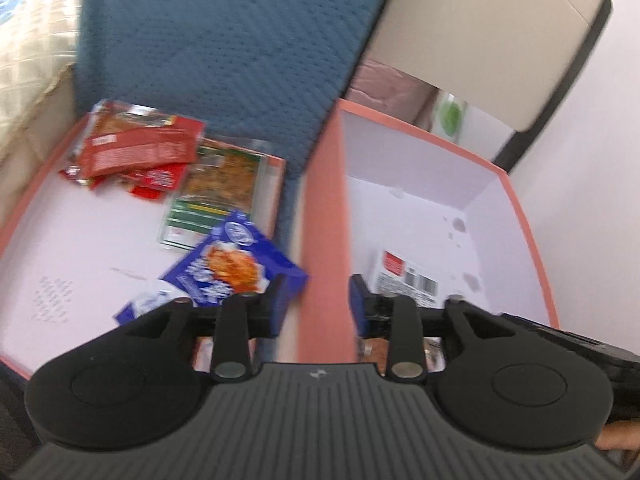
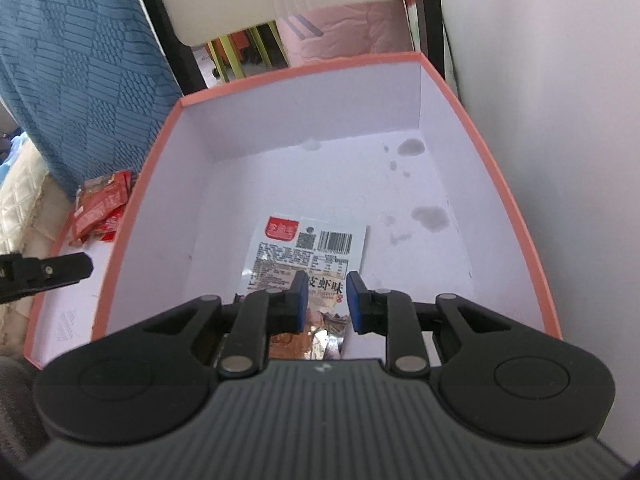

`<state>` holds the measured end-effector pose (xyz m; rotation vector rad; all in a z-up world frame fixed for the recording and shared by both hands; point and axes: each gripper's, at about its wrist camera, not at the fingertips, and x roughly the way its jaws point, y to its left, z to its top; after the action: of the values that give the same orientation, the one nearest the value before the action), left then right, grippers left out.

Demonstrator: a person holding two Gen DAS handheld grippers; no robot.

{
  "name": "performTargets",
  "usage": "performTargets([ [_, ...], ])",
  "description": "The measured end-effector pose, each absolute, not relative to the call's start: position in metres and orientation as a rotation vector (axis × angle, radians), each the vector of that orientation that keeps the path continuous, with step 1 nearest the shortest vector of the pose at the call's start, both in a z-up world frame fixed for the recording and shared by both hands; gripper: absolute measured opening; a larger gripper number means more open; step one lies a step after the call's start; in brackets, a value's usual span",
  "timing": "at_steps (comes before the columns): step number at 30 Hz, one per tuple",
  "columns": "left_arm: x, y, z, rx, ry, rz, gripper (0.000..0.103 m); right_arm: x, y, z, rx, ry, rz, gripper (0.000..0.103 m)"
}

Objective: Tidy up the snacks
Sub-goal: 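Open the right gripper to drop the shrimp bag in the box, then lift the blue cabbage bag with the left gripper and carry it over the box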

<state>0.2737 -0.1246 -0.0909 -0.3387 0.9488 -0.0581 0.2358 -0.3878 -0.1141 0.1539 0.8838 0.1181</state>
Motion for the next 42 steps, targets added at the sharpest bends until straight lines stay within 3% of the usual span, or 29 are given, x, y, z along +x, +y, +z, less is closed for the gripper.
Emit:
performTargets([
  [3, 0.272, -0.105, -0.098, -0.348, 0.952, -0.012, 0.053, 0.232, -0.383, -0.11, 0.141, 0.876, 0.115, 0.029],
  [4, 0.272, -0.098, -0.102, -0.349, 0.958, 0.006, 0.06, 0.231, -0.381, -0.109, 0.135, 0.874, 0.115, 0.034],
  [5, 0.272, -0.091, -0.108, -0.346, 0.966, 0.03, 0.069, 0.23, -0.38, -0.108, 0.129, 0.873, 0.113, 0.046],
  [6, 0.272, -0.087, -0.113, -0.343, 0.969, 0.044, 0.071, 0.229, -0.379, -0.107, 0.125, 0.869, 0.112, 0.053],
  [9, 0.274, -0.073, -0.134, -0.352, 0.985, 0.049, 0.074, 0.227, -0.376, -0.106, 0.115, 0.868, 0.106, 0.059],
  [25, 0.274, -0.094, -0.201, -0.036, 1.089, -0.046, 0.076, 0.222, -0.371, -0.11, 0.076, 0.915, 0.123, 0.059],
  [32, 0.277, -0.083, -0.22, -0.05, 1.082, 0.002, 0.074, 0.223, -0.366, -0.112, 0.07, 0.928, 0.132, 0.059],
  [42, 0.275, -0.09, -0.232, -0.007, 1.048, 0.032, 0.061, 0.223, -0.36, -0.114, 0.052, 0.943, 0.138, 0.059],
])
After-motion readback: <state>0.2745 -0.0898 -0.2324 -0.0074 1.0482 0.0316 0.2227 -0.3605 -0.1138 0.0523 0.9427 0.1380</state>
